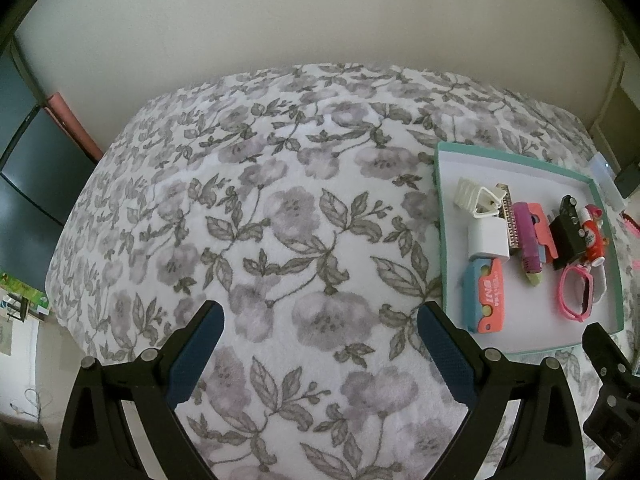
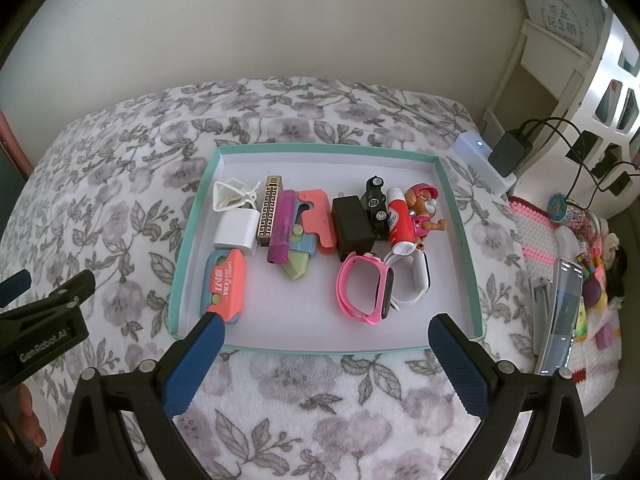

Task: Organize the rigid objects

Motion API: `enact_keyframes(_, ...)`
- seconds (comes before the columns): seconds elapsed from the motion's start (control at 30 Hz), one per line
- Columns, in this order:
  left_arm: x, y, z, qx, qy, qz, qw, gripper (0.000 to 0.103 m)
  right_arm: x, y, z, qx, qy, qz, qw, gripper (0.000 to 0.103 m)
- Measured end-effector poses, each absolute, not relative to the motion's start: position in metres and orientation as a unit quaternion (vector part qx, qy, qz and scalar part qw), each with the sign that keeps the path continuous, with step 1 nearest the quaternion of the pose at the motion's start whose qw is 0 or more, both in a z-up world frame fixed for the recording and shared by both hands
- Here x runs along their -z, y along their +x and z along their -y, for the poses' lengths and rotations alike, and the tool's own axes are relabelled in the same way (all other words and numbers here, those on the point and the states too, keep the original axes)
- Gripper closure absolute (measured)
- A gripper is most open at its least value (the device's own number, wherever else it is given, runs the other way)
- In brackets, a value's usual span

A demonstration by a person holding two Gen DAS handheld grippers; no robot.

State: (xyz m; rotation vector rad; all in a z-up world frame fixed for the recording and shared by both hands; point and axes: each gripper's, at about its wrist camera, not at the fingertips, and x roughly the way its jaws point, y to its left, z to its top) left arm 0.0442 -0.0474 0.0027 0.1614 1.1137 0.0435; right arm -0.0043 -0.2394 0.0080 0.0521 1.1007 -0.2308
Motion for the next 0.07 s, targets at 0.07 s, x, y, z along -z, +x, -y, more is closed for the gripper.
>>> enact_keyframes(0.07,-0.0036,0.0445,0.0484,-0.019,0.076,-0.527,0.846,0.006,-0.0073,-0.0045,0.2396,0.109,0.024,-0.522,0.846,0.0)
